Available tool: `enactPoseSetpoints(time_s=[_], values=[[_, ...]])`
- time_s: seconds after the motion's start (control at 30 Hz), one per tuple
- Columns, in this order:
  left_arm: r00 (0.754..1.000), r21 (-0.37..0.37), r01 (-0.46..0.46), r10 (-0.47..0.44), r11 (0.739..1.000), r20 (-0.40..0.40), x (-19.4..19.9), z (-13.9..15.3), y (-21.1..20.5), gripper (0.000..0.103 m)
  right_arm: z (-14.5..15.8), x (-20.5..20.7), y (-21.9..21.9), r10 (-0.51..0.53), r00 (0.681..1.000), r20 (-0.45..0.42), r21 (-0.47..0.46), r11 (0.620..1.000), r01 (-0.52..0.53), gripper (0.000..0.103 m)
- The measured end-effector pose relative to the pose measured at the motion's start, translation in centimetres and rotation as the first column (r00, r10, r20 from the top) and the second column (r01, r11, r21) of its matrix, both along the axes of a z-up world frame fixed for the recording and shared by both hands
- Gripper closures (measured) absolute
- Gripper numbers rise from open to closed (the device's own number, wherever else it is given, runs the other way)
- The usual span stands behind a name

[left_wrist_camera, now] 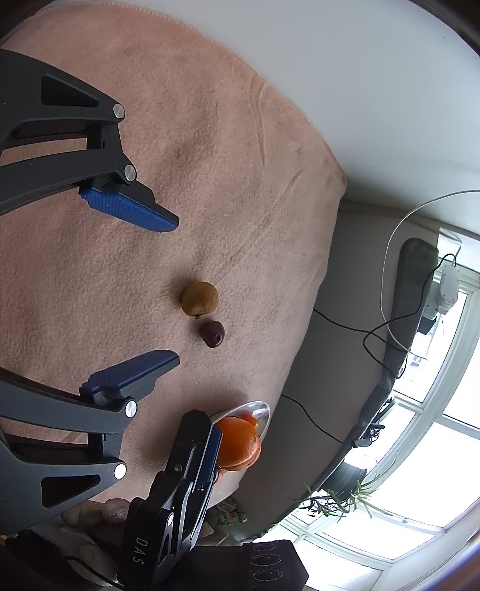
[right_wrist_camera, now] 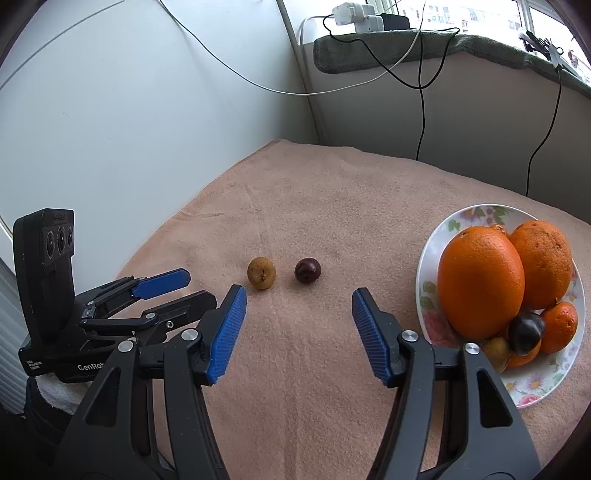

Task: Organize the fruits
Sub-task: 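Move both open grippers toward the last brown fruit and plum, then close the left gripper on the brown fruit while the right closes on the dark red plum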

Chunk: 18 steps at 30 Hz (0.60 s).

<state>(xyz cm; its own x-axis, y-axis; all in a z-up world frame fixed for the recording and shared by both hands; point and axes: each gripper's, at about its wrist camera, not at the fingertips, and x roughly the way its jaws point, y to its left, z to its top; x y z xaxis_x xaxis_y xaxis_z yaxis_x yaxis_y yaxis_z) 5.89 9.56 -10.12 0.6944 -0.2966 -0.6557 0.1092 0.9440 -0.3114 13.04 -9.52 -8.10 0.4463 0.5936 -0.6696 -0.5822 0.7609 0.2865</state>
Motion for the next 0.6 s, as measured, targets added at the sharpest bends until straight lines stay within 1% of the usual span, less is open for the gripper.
enactPoseSetpoints(time_s=[0.1,0.13,0.2,0.27,0.4,0.5,0.6], values=[[1.0,0.007,0.013,-0.013,1.0,-0.003,0.4,-0.1,-0.2,0.042,-0.5,0.5,0.6,-0.004,1.0,-0.009,-0.017,1.0,0.004,0.042],[1.0,0.009,0.019,-0.019,1.0,-0.003,0.5,-0.1,-0.3,0.043,-0.7,0.7,0.9,-0.005,1.0,-0.013,-0.023,1.0,0.005,0.046],[1.0,0.015,0.031,-0.03,0.999,-0.004,0.8,-0.2,-0.5,0.043,-0.8,1.0,1.1,-0.008,1.0,-0.017,-0.031,0.999,0.008,0.049],[0.999,0.02,0.04,-0.04,0.999,-0.005,1.0,-0.2,-0.6,0.047,-1.0,1.3,1.4,-0.012,1.0,-0.018,-0.037,0.999,0.012,0.049],[0.999,0.024,0.054,-0.054,0.998,-0.007,1.5,-0.2,-0.8,0.048,-1.5,1.9,1.8,-0.022,1.0,-0.022,-0.05,0.999,0.021,0.05],[0.998,0.033,0.066,-0.066,0.997,-0.008,1.8,-0.3,-1.0,0.05,-2.0,2.3,1.9,-0.03,0.999,-0.034,-0.056,0.998,0.028,0.052],[0.997,0.04,0.075,-0.075,0.996,-0.017,2.0,-0.6,-1.1,0.054,-2.5,2.7,2.1,-0.03,0.998,-0.051,-0.06,0.998,0.027,0.053]])
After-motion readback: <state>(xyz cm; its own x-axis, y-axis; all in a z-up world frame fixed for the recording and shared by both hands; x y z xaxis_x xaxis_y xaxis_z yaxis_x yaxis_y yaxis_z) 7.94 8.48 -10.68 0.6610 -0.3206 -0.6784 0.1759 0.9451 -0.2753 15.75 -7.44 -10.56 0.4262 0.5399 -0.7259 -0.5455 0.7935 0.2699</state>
